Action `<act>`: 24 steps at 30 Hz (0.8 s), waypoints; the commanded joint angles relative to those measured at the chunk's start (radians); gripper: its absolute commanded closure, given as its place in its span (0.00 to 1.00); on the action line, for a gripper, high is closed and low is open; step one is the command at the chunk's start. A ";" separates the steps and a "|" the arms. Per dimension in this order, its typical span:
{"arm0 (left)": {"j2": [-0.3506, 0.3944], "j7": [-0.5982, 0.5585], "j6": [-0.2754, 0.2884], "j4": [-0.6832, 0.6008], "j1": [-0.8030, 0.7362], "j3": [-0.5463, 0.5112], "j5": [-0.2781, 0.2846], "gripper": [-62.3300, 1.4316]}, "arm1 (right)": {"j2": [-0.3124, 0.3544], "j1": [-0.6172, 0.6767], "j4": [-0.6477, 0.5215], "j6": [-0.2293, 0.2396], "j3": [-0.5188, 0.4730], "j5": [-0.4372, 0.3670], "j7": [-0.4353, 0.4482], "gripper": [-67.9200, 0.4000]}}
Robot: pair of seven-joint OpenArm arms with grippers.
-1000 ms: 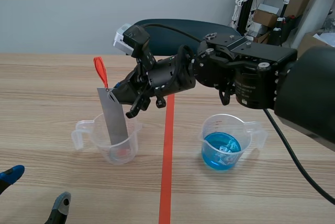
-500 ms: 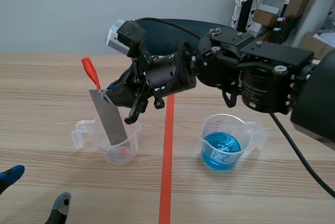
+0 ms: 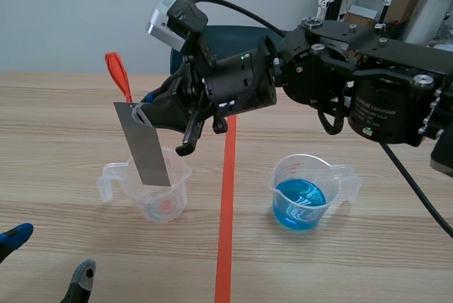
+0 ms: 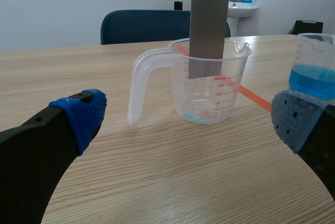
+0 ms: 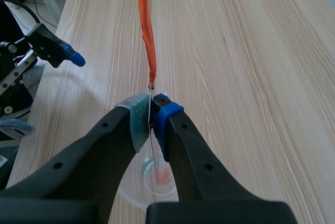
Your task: Do the redox reaction experiment. lift the metal plate out of the left beaker
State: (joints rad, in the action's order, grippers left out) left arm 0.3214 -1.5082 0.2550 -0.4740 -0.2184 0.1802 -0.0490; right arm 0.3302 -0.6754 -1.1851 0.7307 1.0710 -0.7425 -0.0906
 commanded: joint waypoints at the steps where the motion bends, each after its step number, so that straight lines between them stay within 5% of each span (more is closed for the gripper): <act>1: 0.006 -0.046 -0.001 -0.011 0.000 -0.006 0.007 0.00 | 0.014 -0.023 -0.039 0.015 -0.003 -0.014 0.020 0.99; 13: 0.006 -0.046 -0.001 -0.011 0.000 -0.006 0.007 0.00 | 0.075 -0.026 -0.155 0.015 -0.018 -0.015 0.061 0.99; 24: 0.006 -0.046 -0.001 -0.011 0.000 -0.006 0.007 0.00 | 0.128 -0.090 -0.202 0.015 -0.025 -0.157 0.014 0.99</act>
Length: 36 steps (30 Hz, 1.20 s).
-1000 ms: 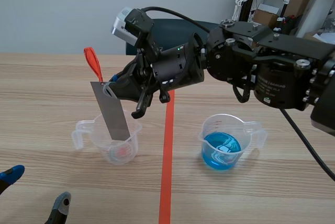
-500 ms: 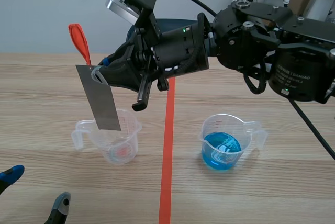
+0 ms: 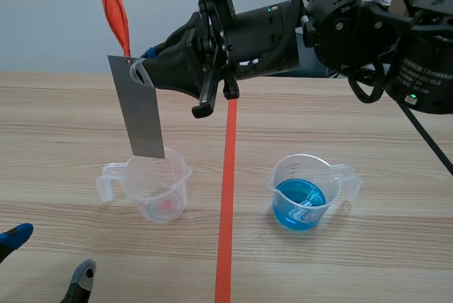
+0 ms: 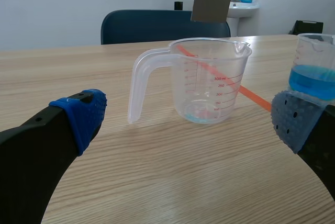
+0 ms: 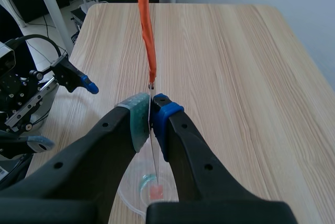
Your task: Do the redox reaction experiment. lift the metal plate out of the left beaker
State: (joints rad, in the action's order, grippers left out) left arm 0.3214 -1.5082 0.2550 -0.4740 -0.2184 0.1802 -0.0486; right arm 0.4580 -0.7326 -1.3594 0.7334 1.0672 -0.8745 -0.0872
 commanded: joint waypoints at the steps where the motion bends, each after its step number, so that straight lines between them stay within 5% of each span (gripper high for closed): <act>1: 0.006 -0.046 -0.001 -0.011 0.000 -0.006 0.006 0.00 | 0.005 -0.041 -0.034 0.006 -0.021 -0.038 -0.001 0.99; 16: 0.006 -0.046 -0.001 -0.011 0.000 -0.006 0.006 0.00 | 0.004 -0.116 -0.052 -0.037 -0.021 -0.234 -0.174 0.99; 36: 0.006 -0.046 -0.001 -0.011 0.000 -0.006 0.006 0.00 | 0.004 -0.115 -0.093 -0.053 -0.021 -0.233 -0.215 0.99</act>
